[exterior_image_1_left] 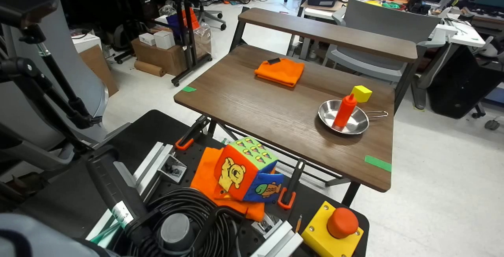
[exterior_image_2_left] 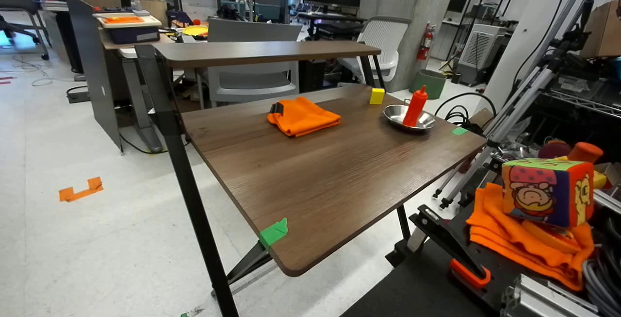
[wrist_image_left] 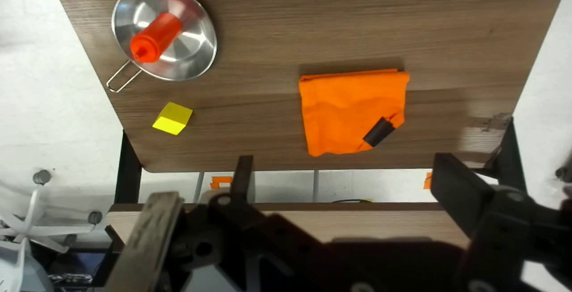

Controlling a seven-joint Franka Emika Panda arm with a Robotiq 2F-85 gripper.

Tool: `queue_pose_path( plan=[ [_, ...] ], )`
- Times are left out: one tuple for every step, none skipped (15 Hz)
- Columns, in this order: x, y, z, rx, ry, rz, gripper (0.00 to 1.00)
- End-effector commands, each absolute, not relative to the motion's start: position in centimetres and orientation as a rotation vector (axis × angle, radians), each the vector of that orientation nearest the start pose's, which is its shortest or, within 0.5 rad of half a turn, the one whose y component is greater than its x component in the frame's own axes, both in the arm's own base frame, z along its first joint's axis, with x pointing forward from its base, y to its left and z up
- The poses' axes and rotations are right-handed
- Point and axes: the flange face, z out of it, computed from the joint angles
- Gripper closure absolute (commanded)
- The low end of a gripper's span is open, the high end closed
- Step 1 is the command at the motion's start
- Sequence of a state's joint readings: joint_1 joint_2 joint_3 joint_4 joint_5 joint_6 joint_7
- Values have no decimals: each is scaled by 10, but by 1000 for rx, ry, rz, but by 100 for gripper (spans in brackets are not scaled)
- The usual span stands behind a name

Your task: Move the orange towel forward

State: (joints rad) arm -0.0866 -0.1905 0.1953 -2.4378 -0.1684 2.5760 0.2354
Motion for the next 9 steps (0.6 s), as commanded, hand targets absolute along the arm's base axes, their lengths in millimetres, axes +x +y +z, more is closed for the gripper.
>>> queue_pose_path(
  plan=[
    [561,45,375,-3197,30,-471,0],
    [578,44,363,-3207,28,-447,0],
    [594,45,350,-3213,15,-420,0],
    [610,46,337,-3218,7,-398,0],
    [625,47,324,-3227,20,-366,0],
    [639,49,309,-3237,19,-340,0],
    [652,52,295,-3254,23,-320,0],
    [664,57,282,-3261,23,-296,0],
    [675,62,270,-3275,20,-273,0]
  ],
)
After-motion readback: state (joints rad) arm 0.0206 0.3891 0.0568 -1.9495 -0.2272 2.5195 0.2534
